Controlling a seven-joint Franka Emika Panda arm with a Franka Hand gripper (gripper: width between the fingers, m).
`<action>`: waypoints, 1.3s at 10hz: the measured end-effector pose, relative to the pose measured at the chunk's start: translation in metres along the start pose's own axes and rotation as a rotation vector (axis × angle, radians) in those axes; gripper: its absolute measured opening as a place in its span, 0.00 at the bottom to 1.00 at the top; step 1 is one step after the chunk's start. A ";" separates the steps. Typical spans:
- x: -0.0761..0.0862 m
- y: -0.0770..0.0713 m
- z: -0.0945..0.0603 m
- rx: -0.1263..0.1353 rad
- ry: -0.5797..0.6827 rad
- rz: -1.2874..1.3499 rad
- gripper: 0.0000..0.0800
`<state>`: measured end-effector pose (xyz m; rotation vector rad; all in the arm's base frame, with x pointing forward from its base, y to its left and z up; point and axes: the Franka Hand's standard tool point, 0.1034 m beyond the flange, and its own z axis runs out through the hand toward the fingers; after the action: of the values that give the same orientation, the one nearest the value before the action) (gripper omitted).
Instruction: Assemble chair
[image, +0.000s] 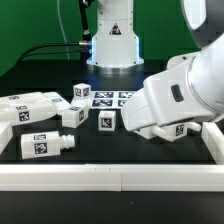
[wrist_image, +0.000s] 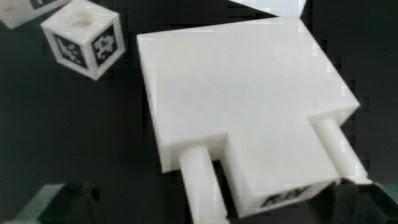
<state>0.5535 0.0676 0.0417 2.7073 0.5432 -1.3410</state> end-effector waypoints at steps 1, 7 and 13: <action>0.001 0.002 0.003 0.002 -0.002 0.011 0.81; 0.026 -0.004 0.018 -0.011 0.011 0.024 0.81; 0.027 -0.002 0.020 -0.008 0.007 0.017 0.58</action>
Offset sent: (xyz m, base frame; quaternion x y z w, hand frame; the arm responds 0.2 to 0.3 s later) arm 0.0100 0.0146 -0.0228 -0.0091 -0.0009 0.0489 0.9988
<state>0.5524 0.0726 0.0086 2.7049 0.5242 -1.3223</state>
